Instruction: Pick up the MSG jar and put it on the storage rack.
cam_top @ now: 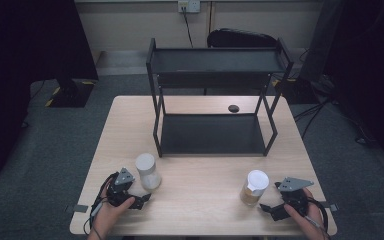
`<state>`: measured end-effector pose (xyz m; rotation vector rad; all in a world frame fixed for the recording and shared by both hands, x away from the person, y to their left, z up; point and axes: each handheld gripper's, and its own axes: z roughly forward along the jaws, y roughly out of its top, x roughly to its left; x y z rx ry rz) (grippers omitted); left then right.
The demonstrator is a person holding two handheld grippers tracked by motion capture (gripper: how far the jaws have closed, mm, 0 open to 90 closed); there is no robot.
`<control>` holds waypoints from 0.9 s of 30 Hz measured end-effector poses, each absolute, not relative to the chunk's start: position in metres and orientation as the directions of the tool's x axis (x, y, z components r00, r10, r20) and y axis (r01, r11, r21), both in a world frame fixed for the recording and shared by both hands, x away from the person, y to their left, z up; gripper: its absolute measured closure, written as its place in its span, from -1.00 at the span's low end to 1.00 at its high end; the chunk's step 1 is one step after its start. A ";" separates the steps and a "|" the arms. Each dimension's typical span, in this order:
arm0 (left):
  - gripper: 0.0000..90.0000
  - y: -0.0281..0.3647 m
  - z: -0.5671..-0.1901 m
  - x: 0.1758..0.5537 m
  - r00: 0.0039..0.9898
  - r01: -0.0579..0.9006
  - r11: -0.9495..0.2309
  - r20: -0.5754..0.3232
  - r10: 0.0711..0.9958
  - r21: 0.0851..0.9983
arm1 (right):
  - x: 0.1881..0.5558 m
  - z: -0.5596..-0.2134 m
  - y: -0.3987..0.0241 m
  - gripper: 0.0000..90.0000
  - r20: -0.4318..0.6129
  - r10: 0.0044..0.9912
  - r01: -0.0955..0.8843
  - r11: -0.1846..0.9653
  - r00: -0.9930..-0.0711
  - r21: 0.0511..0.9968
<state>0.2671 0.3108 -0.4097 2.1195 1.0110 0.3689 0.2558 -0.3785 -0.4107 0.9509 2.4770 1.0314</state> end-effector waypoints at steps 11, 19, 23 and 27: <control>-0.96 0.313 -0.397 0.272 0.666 0.518 -0.342 -0.119 0.736 0.784 | 0.256 -0.411 -0.379 -1.00 -0.016 0.674 0.463 0.524 -0.738 0.714; -0.94 0.310 -0.391 0.275 0.661 0.508 -0.301 -0.141 0.737 0.807 | 0.256 -0.411 -0.379 -1.00 -0.016 0.674 0.463 0.524 -0.738 0.714; -0.90 0.310 -0.386 0.278 0.658 0.499 -0.271 -0.156 0.737 0.823 | 0.256 -0.411 -0.379 -1.00 -0.016 0.674 0.463 0.524 -0.738 0.714; -0.81 0.311 -0.383 0.279 0.652 0.489 -0.254 -0.156 0.742 0.834 | 0.256 -0.411 -0.379 -1.00 -0.016 0.674 0.463 0.524 -0.738 0.714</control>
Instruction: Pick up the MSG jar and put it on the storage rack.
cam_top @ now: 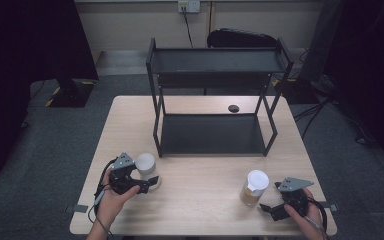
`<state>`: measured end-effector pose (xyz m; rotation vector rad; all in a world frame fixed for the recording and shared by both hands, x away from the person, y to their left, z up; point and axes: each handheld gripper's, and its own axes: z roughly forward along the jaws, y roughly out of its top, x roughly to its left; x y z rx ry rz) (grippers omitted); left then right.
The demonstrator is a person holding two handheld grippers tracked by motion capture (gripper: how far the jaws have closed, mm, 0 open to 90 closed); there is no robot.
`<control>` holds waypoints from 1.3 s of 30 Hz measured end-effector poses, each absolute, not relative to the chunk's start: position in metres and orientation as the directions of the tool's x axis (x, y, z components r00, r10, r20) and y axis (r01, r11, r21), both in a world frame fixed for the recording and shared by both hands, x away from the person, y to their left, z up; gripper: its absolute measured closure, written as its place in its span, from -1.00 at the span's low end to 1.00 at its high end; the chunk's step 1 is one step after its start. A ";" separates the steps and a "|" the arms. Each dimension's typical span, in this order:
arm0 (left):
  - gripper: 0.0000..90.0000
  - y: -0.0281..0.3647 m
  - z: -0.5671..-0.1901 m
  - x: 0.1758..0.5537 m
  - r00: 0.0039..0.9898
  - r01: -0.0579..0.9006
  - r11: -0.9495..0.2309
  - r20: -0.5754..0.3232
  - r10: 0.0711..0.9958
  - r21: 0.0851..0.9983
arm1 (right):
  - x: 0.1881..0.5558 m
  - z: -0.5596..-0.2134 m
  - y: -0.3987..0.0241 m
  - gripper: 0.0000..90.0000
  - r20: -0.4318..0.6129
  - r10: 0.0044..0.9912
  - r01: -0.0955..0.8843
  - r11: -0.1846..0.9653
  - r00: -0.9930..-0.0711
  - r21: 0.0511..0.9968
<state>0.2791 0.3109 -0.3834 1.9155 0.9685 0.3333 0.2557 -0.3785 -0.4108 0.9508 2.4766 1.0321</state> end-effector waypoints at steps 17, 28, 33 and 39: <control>-0.26 0.307 -0.379 0.288 0.693 0.405 -0.313 -0.065 0.718 0.859 | 0.256 -0.411 -0.379 -1.00 -0.016 0.674 0.463 0.524 -0.738 0.714; -0.22 0.293 -0.363 0.304 0.720 0.441 -0.337 -0.104 0.686 0.832 | 0.256 -0.411 -0.378 -1.00 -0.016 0.674 0.463 0.524 -0.738 0.714; -0.22 0.279 -0.353 0.314 0.737 0.449 -0.342 -0.126 0.664 0.825 | 0.256 -0.411 -0.378 -1.00 -0.016 0.674 0.463 0.524 -0.738 0.714; -0.22 0.268 -0.343 0.324 0.750 0.446 -0.349 -0.131 0.648 0.824 | 0.256 -0.411 -0.378 -1.00 -0.016 0.674 0.463 0.524 -0.738 0.714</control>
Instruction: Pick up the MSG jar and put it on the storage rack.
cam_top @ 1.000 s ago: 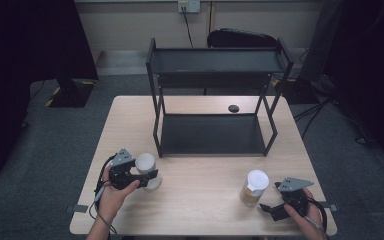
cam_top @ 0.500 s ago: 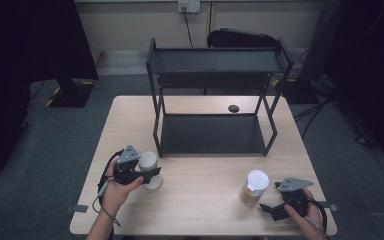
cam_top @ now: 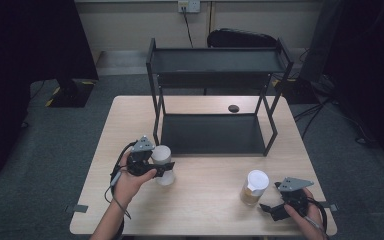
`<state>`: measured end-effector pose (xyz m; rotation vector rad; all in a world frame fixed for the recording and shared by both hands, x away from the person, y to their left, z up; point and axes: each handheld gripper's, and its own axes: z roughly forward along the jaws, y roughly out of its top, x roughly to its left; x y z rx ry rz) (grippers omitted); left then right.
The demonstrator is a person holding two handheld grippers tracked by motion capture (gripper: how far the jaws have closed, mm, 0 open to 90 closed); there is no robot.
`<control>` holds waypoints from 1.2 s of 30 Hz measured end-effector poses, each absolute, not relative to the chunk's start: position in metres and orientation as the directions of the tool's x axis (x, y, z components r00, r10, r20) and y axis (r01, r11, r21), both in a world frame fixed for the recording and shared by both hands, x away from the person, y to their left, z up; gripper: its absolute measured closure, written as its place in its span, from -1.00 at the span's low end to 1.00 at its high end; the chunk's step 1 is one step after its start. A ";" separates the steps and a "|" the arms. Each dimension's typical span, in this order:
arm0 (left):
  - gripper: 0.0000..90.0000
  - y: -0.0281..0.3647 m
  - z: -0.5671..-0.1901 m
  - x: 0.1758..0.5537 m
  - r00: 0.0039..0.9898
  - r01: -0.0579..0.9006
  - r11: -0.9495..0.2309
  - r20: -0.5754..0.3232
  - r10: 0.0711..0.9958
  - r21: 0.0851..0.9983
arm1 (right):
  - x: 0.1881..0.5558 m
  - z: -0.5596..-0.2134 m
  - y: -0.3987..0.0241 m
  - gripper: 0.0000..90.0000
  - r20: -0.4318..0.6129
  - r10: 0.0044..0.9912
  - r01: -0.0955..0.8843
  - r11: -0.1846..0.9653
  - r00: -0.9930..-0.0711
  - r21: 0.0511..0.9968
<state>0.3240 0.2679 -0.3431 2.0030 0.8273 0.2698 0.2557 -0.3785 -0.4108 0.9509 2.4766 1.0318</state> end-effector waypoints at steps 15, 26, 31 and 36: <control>-0.22 0.236 -0.316 0.351 0.773 0.430 -0.365 -0.128 0.622 0.826 | 0.256 -0.411 -0.378 -1.00 -0.016 0.674 0.463 0.524 -0.738 0.714; -0.22 0.226 -0.305 0.366 0.776 0.428 -0.345 -0.144 0.614 0.835 | 0.256 -0.411 -0.378 -1.00 -0.016 0.674 0.463 0.524 -0.738 0.714; -0.22 0.219 -0.297 0.374 0.774 0.433 -0.345 -0.147 0.617 0.833 | 0.256 -0.411 -0.378 -1.00 -0.016 0.675 0.463 0.524 -0.738 0.715; -0.22 0.216 -0.290 0.381 0.771 0.438 -0.336 -0.156 0.617 0.834 | 0.255 -0.411 -0.378 -1.00 -0.016 0.676 0.464 0.523 -0.737 0.715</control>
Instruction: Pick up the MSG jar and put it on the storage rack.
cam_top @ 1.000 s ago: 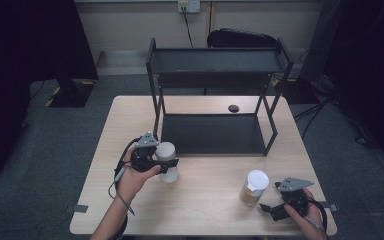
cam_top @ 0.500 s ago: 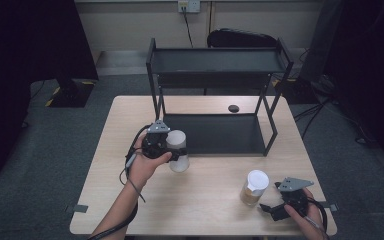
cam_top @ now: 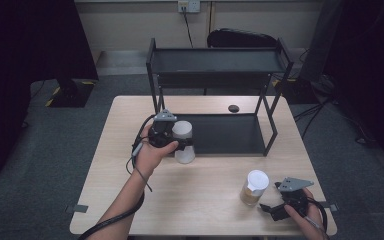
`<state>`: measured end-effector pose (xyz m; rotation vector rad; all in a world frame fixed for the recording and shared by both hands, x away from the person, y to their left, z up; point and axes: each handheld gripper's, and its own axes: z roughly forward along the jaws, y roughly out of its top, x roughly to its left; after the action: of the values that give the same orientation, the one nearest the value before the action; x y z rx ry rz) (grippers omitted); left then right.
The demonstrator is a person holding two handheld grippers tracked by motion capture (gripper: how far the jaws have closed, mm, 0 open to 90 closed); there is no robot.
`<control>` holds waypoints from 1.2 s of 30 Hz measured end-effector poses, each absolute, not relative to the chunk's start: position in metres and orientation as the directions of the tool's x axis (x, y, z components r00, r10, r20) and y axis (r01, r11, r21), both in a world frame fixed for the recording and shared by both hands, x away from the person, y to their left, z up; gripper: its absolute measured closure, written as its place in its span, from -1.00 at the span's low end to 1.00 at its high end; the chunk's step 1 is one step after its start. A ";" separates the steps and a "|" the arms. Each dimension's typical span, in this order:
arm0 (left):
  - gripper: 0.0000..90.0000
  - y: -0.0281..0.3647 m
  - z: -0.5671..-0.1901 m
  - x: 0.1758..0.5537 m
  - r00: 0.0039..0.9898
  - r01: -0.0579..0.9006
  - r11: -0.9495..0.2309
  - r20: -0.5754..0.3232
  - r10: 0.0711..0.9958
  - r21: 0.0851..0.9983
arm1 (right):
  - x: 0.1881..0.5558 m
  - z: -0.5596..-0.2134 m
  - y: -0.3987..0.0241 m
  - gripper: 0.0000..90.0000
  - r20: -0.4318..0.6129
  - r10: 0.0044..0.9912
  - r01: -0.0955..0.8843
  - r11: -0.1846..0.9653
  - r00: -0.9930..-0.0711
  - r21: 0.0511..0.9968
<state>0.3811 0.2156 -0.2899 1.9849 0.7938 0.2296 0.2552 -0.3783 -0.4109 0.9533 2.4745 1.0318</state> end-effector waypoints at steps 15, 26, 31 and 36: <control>-0.22 0.206 -0.263 0.397 0.769 0.430 -0.332 -0.148 0.621 0.840 | 0.255 -0.411 -0.378 -1.00 -0.016 0.677 0.464 0.523 -0.736 0.715; -0.22 0.204 -0.236 0.406 0.766 0.426 -0.344 -0.132 0.629 0.837 | 0.255 -0.411 -0.378 -1.00 -0.016 0.677 0.464 0.523 -0.736 0.715; -0.22 0.202 -0.219 0.407 0.767 0.417 -0.360 -0.110 0.633 0.834 | 0.255 -0.411 -0.378 -1.00 -0.016 0.677 0.465 0.523 -0.736 0.715; -0.22 0.204 -0.208 0.408 0.768 0.416 -0.359 -0.111 0.631 0.835 | 0.255 -0.411 -0.378 -1.00 -0.016 0.677 0.465 0.522 -0.736 0.715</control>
<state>0.4081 0.2035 -0.2078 2.0038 0.7870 0.2830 0.2550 -0.3783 -0.4109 0.9548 2.4735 1.0318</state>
